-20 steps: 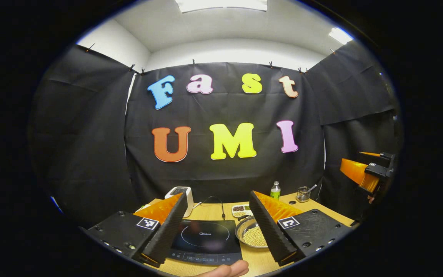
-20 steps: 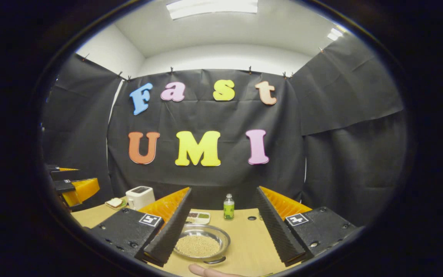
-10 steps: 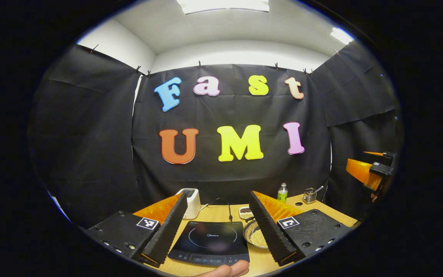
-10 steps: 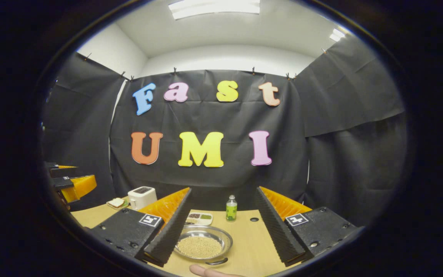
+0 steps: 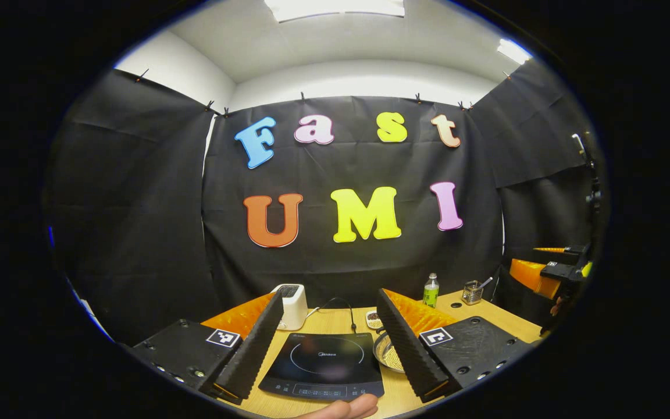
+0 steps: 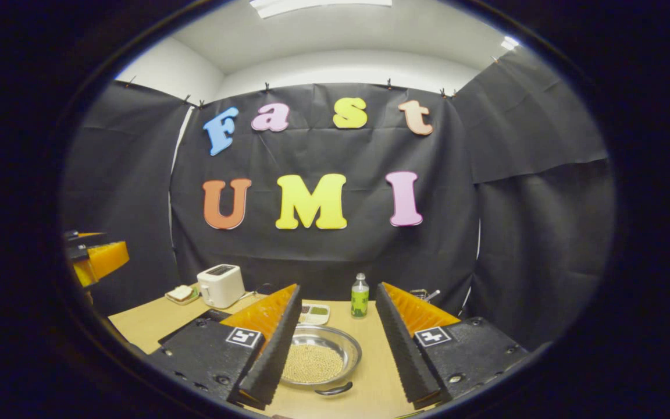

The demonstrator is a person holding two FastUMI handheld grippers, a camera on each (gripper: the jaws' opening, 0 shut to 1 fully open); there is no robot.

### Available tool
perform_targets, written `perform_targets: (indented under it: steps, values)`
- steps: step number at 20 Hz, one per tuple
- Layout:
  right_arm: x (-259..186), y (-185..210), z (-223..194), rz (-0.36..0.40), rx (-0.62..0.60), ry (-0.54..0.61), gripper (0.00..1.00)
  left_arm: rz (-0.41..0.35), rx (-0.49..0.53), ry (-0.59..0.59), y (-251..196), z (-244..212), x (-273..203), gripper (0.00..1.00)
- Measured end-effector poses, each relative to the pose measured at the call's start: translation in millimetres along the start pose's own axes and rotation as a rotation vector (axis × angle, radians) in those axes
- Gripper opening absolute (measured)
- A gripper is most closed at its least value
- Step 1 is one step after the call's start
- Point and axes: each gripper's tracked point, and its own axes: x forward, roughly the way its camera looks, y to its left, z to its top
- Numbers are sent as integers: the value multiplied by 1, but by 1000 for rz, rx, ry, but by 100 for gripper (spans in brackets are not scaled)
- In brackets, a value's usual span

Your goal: First push the handle of the pot to place it horizontally, then grasp the pot with both hands and set it on the induction cooktop.

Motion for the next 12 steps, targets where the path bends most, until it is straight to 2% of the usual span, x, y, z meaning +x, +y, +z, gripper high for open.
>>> perform_targets:
  steps: [1, 2, 3, 4, 6, 7, 10, 11, 12]
  values:
    - [3, 2, -7, 7, -10, 9, 75, 4, 7, -1, 2, -1, 0, 96]
    - [7, 4, -18, 14, -18, 29, 63, 10, 13, -2, 3, -2, -1, 96]
    - [10, 7, -30, 30, -18, 51, 55, 14, 19, -1, 4, -3, -2, 96]
    - [13, 9, -42, 36, -16, 79, 34, 15, 23, 0, 3, -4, -2, 96]
    - [18, 9, -69, 26, -6, 133, 9, 17, 24, 1, 4, -6, -2, 96]
    - [18, 14, -80, 36, -1, 159, 1, 21, 22, 2, 5, -7, -3, 96]
    - [24, 23, -117, 53, -28, 226, 4, 28, 21, 4, 9, -8, -3, 96]
    - [25, 28, -132, 62, -45, 258, 0, 34, 20, 2, 11, -7, -5, 96]
    - [26, 34, -147, 77, -53, 290, 4, 40, 20, -4, 13, -7, -6, 96]
